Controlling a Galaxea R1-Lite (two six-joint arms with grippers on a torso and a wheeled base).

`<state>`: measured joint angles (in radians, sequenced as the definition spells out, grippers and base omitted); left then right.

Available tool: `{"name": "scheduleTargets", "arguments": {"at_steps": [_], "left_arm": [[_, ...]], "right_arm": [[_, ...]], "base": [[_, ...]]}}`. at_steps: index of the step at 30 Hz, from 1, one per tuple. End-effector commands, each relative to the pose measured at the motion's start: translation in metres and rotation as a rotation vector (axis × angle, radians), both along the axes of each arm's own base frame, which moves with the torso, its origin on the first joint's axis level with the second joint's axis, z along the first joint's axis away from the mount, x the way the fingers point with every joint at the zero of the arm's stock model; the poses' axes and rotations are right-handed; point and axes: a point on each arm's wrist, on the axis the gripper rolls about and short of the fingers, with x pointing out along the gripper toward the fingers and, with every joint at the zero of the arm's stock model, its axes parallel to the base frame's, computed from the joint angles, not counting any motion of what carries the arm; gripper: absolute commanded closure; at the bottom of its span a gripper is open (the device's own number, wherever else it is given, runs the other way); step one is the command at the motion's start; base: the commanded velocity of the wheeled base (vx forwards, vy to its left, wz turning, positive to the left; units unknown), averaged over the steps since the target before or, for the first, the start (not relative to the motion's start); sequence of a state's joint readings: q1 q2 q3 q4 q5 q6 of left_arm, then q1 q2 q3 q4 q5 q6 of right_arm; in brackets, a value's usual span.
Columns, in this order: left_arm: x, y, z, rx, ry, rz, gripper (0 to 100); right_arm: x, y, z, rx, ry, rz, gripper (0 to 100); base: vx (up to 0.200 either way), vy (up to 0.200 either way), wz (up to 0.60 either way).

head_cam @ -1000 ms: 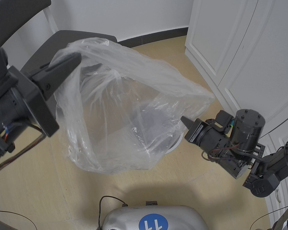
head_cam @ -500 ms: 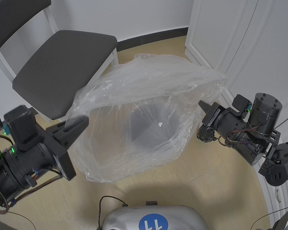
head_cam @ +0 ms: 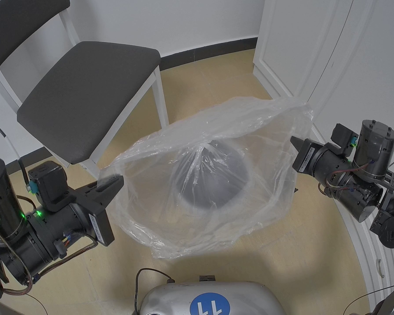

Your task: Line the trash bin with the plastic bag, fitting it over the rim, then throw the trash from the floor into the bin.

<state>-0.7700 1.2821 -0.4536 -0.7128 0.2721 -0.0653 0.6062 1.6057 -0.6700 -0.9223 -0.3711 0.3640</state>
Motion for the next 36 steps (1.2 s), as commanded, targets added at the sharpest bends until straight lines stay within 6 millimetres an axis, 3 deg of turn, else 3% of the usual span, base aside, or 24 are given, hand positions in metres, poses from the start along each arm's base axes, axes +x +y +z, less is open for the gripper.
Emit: {"name": "scheduleTargets", "arguments": {"at_steps": [1,17,25,36], "left_arm": [[0.001,0.003,-0.016,0.007,0.039,0.019,100],[0.013,0.011,-0.027,-0.001,0.049,0.094,100],[0.019,0.016,-0.029,0.006,0.059,0.118,100],[0.021,0.020,-0.024,-0.015,0.045,0.095,100]], "right_arm": [[-0.008,-0.007,-0.010,-0.093,0.018,-0.007,100],[-0.036,-0.026,-0.033,-0.368,0.038,-0.012,100],[-0.054,-0.039,-0.043,-0.404,0.061,-0.011,100],[-0.045,-0.045,-0.039,-0.448,0.048,-0.051,100]], "base": [[0.000,0.000,0.00],[0.000,0.000,0.00],[0.000,0.000,0.00],[0.000,0.000,0.00]]}}
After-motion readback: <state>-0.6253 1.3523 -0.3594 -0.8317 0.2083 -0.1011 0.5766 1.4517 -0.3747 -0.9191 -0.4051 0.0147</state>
